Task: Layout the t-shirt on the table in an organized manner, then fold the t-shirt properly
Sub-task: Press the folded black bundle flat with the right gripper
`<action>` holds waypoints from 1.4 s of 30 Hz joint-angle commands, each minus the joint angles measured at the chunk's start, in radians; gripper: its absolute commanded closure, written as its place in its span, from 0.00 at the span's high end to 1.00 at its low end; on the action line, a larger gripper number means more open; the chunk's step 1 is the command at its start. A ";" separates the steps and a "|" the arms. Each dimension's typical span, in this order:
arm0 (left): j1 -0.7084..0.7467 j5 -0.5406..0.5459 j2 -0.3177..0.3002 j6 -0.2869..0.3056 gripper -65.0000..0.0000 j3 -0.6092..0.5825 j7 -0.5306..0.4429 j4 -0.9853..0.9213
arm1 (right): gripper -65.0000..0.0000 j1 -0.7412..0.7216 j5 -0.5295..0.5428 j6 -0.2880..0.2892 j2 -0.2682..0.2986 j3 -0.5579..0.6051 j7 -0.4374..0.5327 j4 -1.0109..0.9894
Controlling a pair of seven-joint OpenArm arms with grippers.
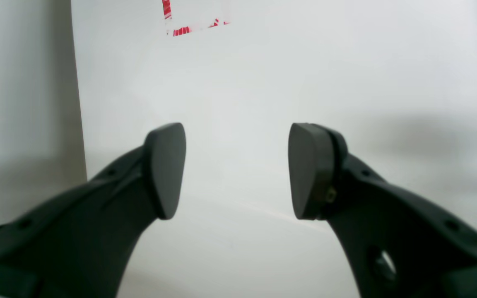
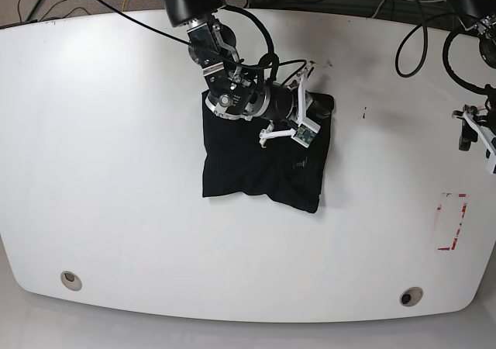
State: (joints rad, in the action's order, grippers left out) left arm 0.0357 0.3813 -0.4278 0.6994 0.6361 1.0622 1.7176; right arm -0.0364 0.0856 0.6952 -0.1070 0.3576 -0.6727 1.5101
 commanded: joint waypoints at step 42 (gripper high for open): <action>-0.020 0.012 0.014 -0.001 0.56 -0.184 -0.017 0.111 | 0.51 0.007 0.029 -0.177 -0.020 0.156 0.020 0.100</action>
State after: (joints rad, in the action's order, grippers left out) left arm 0.0311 0.3836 -0.4145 0.6987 0.4477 1.0607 1.7977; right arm -0.0162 0.1009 0.5285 -0.1173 0.5140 -0.6838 1.5726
